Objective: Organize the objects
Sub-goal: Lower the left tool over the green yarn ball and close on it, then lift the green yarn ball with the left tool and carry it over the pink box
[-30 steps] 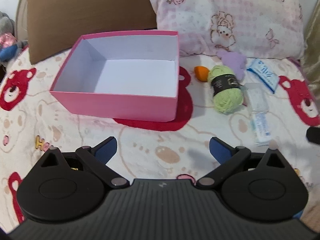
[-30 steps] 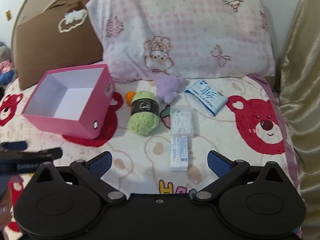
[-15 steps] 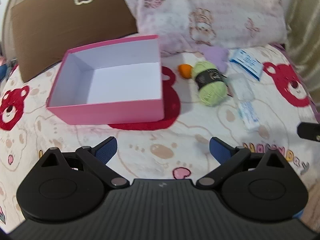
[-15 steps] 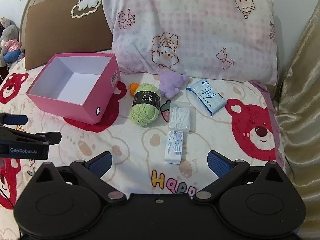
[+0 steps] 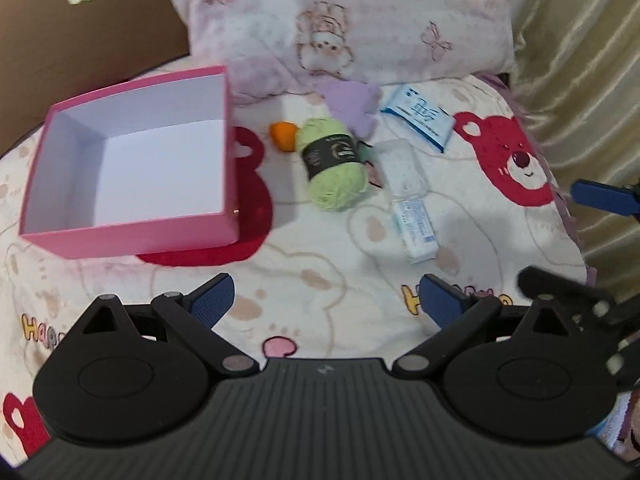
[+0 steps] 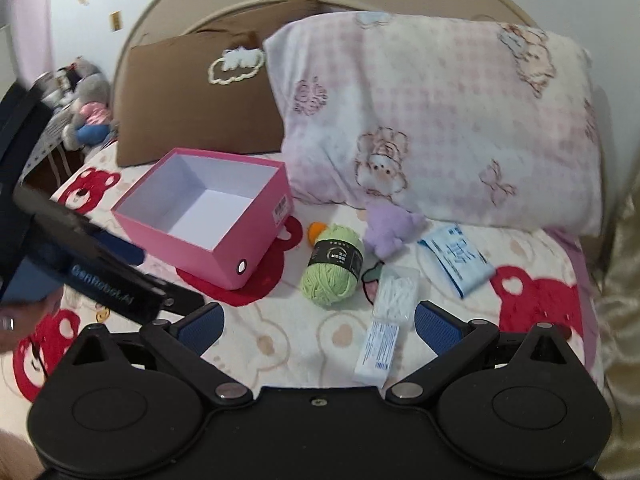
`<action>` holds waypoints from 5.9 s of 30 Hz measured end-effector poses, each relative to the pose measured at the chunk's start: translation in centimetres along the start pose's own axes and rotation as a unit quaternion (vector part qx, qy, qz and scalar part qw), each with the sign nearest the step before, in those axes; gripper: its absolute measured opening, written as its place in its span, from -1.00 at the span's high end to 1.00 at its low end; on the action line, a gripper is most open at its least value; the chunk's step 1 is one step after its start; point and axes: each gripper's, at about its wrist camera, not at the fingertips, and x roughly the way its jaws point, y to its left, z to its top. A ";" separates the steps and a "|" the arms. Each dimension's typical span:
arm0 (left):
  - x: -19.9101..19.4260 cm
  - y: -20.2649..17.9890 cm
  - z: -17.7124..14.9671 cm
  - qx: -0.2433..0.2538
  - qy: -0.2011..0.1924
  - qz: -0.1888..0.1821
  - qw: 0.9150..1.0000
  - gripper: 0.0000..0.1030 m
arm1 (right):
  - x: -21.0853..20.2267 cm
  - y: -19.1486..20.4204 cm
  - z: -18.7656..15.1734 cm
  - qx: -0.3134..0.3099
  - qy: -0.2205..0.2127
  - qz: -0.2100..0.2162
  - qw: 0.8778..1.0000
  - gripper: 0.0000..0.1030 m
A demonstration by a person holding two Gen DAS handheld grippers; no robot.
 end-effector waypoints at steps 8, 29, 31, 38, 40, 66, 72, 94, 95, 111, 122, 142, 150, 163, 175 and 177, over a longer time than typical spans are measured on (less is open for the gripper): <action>1.4 -1.3 3.5 0.014 -0.071 0.027 0.997 -0.94 | 3.0 -2.4 -0.6 0.027 -0.016 0.038 0.999 -0.92; 6.8 0.2 4.9 -0.017 -0.142 -0.025 0.989 -0.94 | 12.8 -1.1 -1.2 0.042 0.019 -0.007 0.999 -0.92; 7.2 0.6 4.8 -0.021 -0.139 -0.030 0.990 -0.94 | 13.5 -1.0 -1.1 0.047 0.022 0.010 0.999 -0.92; 9.2 1.7 4.6 -0.030 -0.122 -0.069 0.990 -0.74 | 14.9 -0.6 0.0 0.054 -0.016 -0.010 0.998 -0.83; 9.3 1.9 4.5 -0.037 -0.127 -0.079 0.988 -0.74 | 14.7 -0.3 0.1 0.042 -0.037 -0.026 0.998 -0.84; 15.5 2.8 5.9 -0.081 -0.135 -0.020 0.987 -0.49 | 23.1 -3.3 -2.2 0.034 -0.077 0.004 0.996 -0.70; 17.1 0.8 5.9 -0.053 -0.131 0.028 0.990 -0.49 | 25.1 -3.9 -2.7 0.058 -0.065 0.026 0.996 -0.70; 21.2 1.8 5.7 -0.136 -0.082 -0.028 0.987 -0.16 | 27.5 -5.1 -3.8 0.093 -0.038 0.076 0.992 -0.48; 21.3 1.8 5.6 -0.134 -0.081 -0.029 0.987 -0.16 | 27.6 -5.0 -3.9 0.084 -0.032 0.074 0.993 -0.44; 20.2 0.5 4.6 -0.099 -0.093 -0.030 0.990 -0.02 | 25.9 -4.8 -4.5 0.097 -0.034 0.084 0.991 -0.22; 18.5 0.6 2.8 -0.102 -0.084 -0.026 0.991 -0.02 | 24.4 -3.2 -5.0 0.097 -0.016 0.089 0.991 -0.21; 16.1 0.7 0.7 -0.107 -0.060 -0.039 0.992 -0.02 | 22.0 -1.6 -5.9 0.108 0.011 0.096 0.989 -0.21; 13.4 0.8 -0.7 -0.096 -0.050 -0.051 0.993 -0.02 | 19.6 -0.2 -6.6 0.101 0.002 0.108 0.989 -0.21; 8.5 1.8 -2.8 -0.083 -0.018 -0.082 0.993 -0.02 | 14.8 3.4 -6.4 0.089 -0.001 0.107 0.990 -0.22; 2.8 3.9 -4.2 -0.079 -0.039 -0.080 0.993 -0.01 | 11.2 8.0 -4.3 0.064 -0.019 0.105 0.992 -0.21; 1.9 4.3 -4.1 -0.080 -0.041 -0.078 0.993 -0.01 | 10.9 8.6 -3.7 0.061 -0.020 0.105 0.992 -0.20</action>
